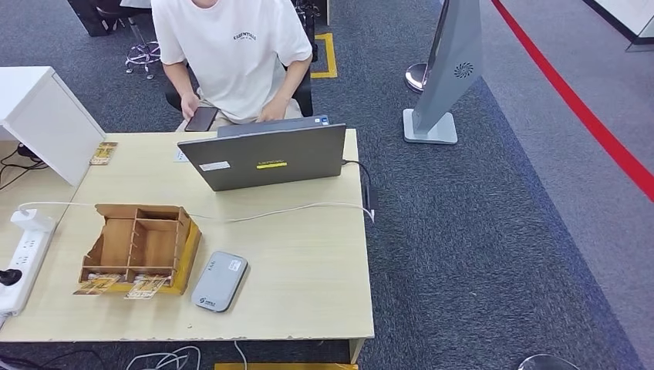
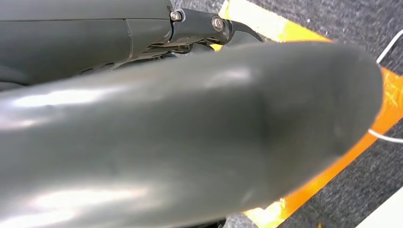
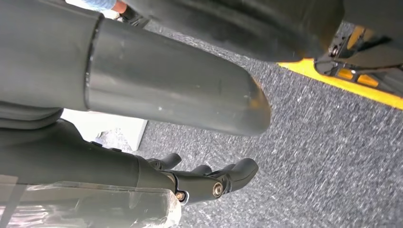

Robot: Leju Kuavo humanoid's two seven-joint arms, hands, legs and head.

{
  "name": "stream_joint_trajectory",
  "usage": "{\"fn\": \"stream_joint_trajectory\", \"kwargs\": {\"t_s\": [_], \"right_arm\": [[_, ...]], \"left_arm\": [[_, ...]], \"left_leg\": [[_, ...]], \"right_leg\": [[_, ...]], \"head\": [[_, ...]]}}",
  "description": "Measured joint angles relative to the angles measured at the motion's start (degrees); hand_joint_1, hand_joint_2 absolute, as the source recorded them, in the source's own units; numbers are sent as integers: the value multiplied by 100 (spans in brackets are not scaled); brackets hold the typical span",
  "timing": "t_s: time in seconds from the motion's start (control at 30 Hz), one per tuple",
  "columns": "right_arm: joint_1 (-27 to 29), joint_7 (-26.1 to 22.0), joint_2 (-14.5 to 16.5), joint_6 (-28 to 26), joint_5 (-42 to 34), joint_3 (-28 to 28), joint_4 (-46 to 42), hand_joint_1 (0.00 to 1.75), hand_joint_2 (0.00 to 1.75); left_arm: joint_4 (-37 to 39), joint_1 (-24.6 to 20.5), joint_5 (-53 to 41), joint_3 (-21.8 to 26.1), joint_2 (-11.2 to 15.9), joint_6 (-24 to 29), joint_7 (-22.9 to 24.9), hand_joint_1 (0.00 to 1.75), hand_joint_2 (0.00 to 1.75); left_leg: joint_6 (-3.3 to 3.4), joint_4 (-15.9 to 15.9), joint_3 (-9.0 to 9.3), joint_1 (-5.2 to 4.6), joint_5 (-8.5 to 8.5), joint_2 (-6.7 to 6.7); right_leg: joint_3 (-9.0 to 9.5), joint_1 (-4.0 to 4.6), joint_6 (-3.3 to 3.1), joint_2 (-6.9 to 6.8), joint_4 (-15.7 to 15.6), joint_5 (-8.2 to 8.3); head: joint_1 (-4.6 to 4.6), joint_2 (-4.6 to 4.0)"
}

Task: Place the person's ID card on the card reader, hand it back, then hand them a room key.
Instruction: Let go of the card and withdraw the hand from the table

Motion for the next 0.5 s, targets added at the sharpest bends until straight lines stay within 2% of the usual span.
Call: {"fn": "stream_joint_trajectory", "kwargs": {"t_s": [0.17, 0.5], "right_arm": [[1, 15, 0, 0, 0, 0, 0, 0, 0], [0, 18, 0, 0, 0, 0, 0, 0, 0]], "left_arm": [[0, 0, -21, -2, -2, -3, 0, 0, 0], [0, 0, -24, -2, -3, -3, 0, 0, 0]], "left_leg": [[23, 8, -10, -2, 5, 0], [24, 8, -7, -7, 8, 2]], "right_leg": [[2, -1, 29, 0, -20, 20], [1, 2, 34, 0, -19, 24]], "head": [[9, 0], [9, 0]]}}
